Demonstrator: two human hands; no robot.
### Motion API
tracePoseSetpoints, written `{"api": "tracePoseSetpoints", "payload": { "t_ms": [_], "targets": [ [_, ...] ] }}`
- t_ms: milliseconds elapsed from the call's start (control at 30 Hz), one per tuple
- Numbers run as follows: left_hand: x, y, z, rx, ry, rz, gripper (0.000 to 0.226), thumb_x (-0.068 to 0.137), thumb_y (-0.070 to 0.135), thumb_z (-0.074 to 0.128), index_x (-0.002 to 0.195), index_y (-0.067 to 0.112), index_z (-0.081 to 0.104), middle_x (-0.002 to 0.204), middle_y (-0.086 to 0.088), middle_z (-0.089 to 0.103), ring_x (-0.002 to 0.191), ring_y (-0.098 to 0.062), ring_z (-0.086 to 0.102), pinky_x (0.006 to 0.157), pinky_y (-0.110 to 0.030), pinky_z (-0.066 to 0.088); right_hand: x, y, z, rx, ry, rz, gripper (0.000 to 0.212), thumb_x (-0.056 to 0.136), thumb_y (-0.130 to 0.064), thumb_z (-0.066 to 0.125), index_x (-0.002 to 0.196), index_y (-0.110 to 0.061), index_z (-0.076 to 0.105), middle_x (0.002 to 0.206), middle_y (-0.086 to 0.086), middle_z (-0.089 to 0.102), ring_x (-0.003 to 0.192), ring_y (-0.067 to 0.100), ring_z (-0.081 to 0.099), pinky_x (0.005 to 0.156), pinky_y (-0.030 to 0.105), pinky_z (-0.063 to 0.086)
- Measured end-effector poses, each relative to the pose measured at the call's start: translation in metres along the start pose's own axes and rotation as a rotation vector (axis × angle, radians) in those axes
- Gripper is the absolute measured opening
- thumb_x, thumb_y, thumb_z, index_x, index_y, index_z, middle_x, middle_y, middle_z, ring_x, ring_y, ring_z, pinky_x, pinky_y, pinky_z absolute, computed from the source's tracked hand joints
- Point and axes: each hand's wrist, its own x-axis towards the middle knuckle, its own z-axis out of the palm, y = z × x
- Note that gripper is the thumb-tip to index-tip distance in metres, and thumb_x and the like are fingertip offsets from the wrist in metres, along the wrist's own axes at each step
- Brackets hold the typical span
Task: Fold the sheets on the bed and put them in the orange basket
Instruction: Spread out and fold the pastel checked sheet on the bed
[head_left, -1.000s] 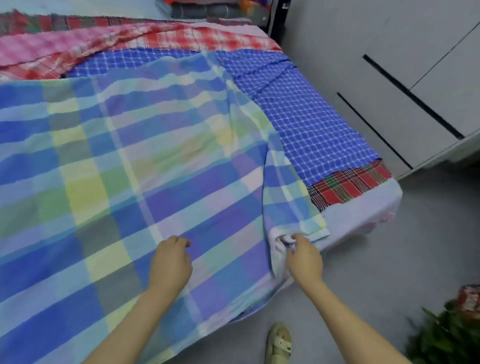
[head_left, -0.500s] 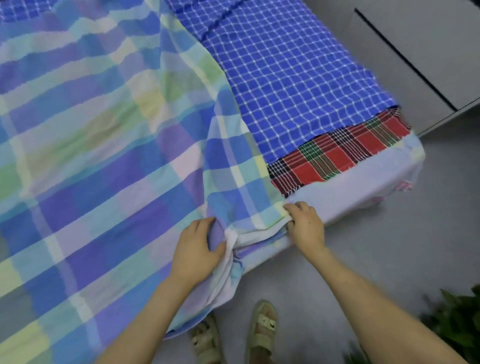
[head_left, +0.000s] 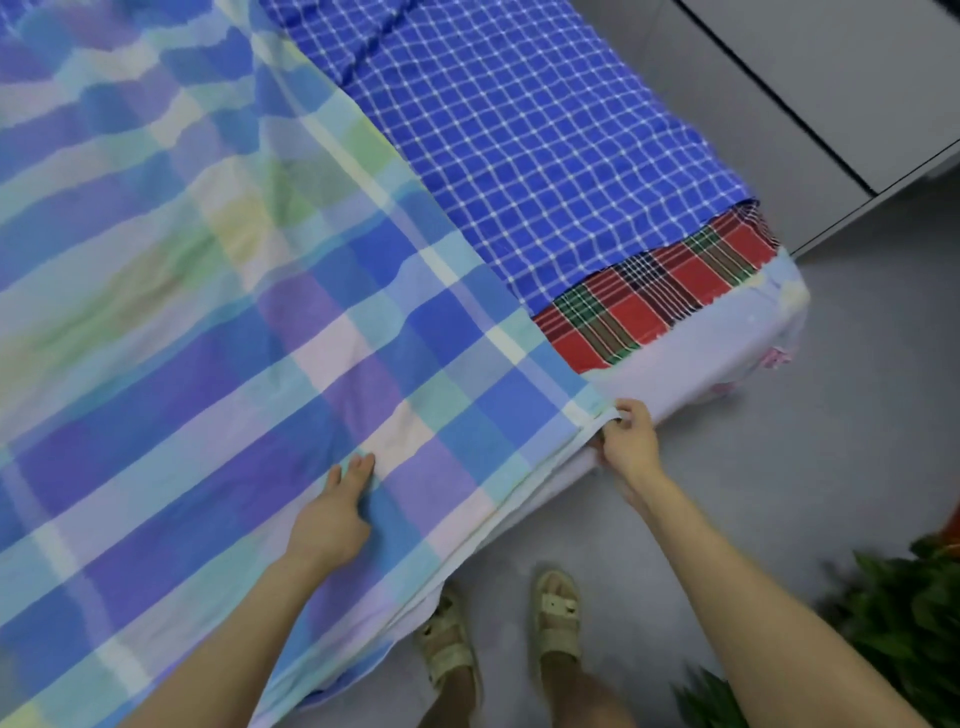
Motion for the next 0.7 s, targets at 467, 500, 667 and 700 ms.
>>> {"api": "tracePoseSetpoints", "payload": {
  "t_ms": [467, 500, 667, 700],
  "targets": [
    [0.008, -0.016, 0.014, -0.079, 0.102, -0.149, 0.085, 0.081, -0.009, 0.046, 0.150, 0.018, 0.007, 0.158, 0.001, 0.004, 0.146, -0.018, 0.006, 0.106, -0.034, 0.029, 0.048, -0.019, -0.052, -1.049, 0.179, -1.080, 0.031, 0.064, -0.001, 0.049, 0.093, -0.010, 0.043, 0.065, 0.011, 0.056, 0.051, 0.030, 0.057, 0.042, 0.029, 0.032],
    [0.011, -0.015, 0.014, -0.050, 0.091, -0.154, 0.085, 0.081, -0.009, 0.046, 0.150, 0.018, 0.006, 0.158, 0.002, 0.002, 0.146, -0.017, 0.003, 0.104, -0.035, 0.032, 0.048, -0.016, -0.039, -0.940, 0.117, -0.766, 0.033, 0.070, 0.004, 0.048, 0.101, -0.008, 0.047, 0.075, 0.013, 0.060, 0.064, 0.032, 0.061, 0.050, 0.033, 0.034],
    [0.015, -0.013, 0.013, -0.016, 0.041, -0.192, 0.084, 0.080, -0.011, 0.044, 0.150, 0.016, 0.005, 0.158, 0.002, -0.001, 0.146, -0.017, 0.000, 0.104, -0.035, 0.032, 0.041, -0.045, -0.026, 0.008, -0.006, -0.112, 0.036, 0.075, 0.009, 0.042, 0.093, -0.014, 0.064, 0.096, 0.012, 0.065, 0.079, 0.027, 0.058, 0.070, 0.030, 0.043],
    [0.014, -0.013, 0.012, -0.012, 0.017, -0.200, 0.083, 0.081, -0.011, 0.043, 0.150, 0.015, 0.006, 0.158, 0.001, 0.000, 0.146, -0.018, 0.000, 0.107, -0.035, 0.029, 0.033, -0.058, -0.034, -0.056, -0.053, -0.221, 0.034, 0.077, 0.007, 0.044, 0.091, -0.016, 0.065, 0.091, 0.008, 0.065, 0.075, 0.021, 0.056, 0.070, 0.029, 0.043]
  ]
}}
